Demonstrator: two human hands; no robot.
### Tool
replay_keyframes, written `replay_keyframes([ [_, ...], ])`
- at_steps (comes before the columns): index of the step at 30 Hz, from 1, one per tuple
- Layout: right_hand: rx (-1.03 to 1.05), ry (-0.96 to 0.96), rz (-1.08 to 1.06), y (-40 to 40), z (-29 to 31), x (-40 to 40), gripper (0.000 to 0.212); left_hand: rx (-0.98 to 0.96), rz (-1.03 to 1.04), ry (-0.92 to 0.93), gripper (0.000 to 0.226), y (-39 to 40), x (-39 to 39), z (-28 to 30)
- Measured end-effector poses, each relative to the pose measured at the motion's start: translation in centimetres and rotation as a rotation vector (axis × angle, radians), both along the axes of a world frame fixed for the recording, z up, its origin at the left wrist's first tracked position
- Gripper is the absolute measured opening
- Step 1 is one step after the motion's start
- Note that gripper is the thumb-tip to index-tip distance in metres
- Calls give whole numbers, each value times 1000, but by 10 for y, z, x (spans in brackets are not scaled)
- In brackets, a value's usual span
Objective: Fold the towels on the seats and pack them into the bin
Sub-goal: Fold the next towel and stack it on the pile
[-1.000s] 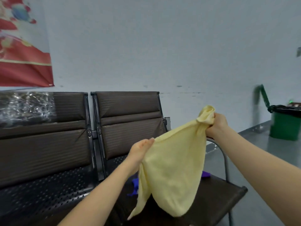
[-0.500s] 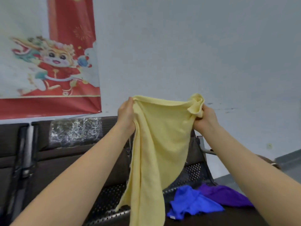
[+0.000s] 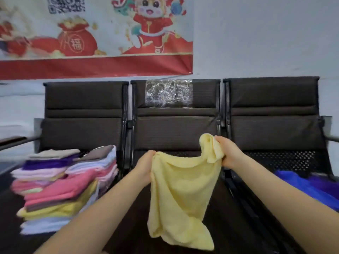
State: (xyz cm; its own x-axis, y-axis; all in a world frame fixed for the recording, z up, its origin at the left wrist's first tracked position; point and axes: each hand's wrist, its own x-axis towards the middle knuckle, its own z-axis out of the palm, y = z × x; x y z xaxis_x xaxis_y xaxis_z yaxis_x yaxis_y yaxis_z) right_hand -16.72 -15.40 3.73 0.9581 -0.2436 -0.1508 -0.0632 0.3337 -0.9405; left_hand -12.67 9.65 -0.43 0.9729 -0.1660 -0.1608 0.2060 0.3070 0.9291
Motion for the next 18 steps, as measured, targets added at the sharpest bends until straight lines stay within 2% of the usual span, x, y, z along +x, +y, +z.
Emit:
replay_keyframes([
  [4,-53,252,59,18,-95,3,25,25,89,294,26,48,-2,-90],
  [5,-96,305,61,21,-113,8,22,122,121,322,25,57,0,-105],
  [6,-147,337,69,22,-125,11,23,270,134,327,24,63,5,-115],
  [8,-178,337,150,25,-137,15,24,660,119,285,44,71,11,-126],
  [10,-180,314,287,27,-135,15,31,1017,57,108,49,73,13,-126],
  [12,-223,284,375,25,-129,13,38,1190,16,-18,51,70,17,-127],
  [14,-372,259,362,19,-126,11,37,1204,-54,-98,53,62,20,-122],
  [16,-606,274,306,10,-128,9,34,1169,-146,-181,53,44,26,-120],
  [18,-767,298,343,1,-131,3,33,1026,-235,-207,53,23,24,-112],
])
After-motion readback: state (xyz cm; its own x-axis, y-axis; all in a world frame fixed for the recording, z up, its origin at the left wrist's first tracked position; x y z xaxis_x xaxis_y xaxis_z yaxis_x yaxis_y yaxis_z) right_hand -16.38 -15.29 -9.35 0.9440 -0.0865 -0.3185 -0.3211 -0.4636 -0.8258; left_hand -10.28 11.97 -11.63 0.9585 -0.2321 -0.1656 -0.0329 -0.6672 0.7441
